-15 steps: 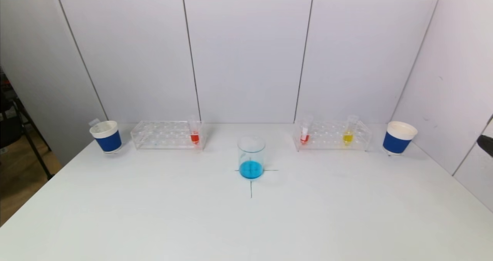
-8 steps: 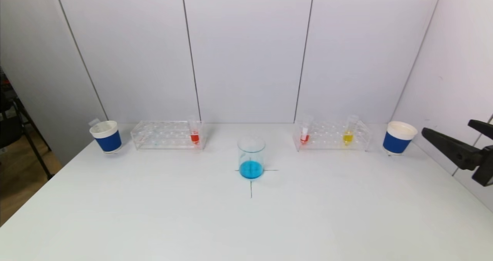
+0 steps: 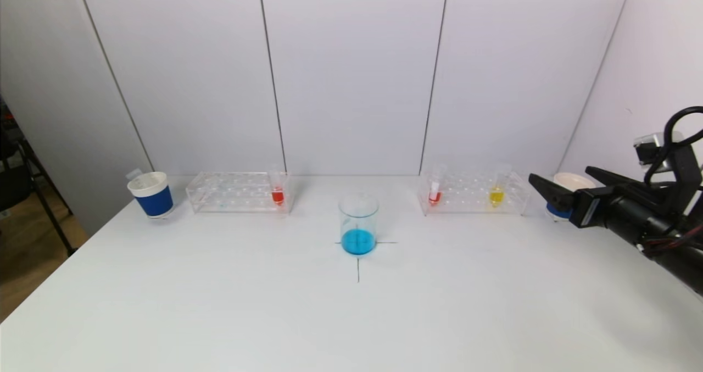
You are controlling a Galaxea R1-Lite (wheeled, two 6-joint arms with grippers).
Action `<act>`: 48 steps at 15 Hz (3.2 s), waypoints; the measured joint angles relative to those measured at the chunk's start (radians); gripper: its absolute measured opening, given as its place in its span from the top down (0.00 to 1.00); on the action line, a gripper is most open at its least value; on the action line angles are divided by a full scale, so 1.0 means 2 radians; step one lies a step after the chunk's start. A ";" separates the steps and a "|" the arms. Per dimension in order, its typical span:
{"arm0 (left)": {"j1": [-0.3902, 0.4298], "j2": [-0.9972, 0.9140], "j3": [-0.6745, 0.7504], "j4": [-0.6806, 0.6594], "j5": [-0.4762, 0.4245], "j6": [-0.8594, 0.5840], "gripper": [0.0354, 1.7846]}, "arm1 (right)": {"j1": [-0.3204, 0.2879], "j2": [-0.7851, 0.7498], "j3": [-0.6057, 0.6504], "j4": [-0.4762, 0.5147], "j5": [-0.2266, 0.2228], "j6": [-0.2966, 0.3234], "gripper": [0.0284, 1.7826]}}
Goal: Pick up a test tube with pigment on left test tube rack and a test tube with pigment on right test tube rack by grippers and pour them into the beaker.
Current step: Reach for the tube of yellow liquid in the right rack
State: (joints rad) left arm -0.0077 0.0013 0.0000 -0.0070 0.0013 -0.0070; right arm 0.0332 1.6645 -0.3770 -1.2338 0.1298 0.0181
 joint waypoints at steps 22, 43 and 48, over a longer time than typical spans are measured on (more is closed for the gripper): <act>0.000 0.000 0.000 0.000 0.000 0.000 0.01 | 0.004 0.312 -0.244 -0.080 -0.116 -0.007 0.01; 0.000 0.000 0.000 0.000 0.000 0.000 0.01 | -0.002 0.356 -0.289 -0.076 -0.110 -0.007 0.01; 0.000 0.000 0.000 0.000 0.000 0.000 0.01 | -0.001 0.365 -0.304 -0.076 -0.110 -0.007 0.01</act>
State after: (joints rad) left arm -0.0081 0.0017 0.0000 -0.0070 0.0013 -0.0072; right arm 0.0302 2.3953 -0.9857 -1.3849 -0.0898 0.0032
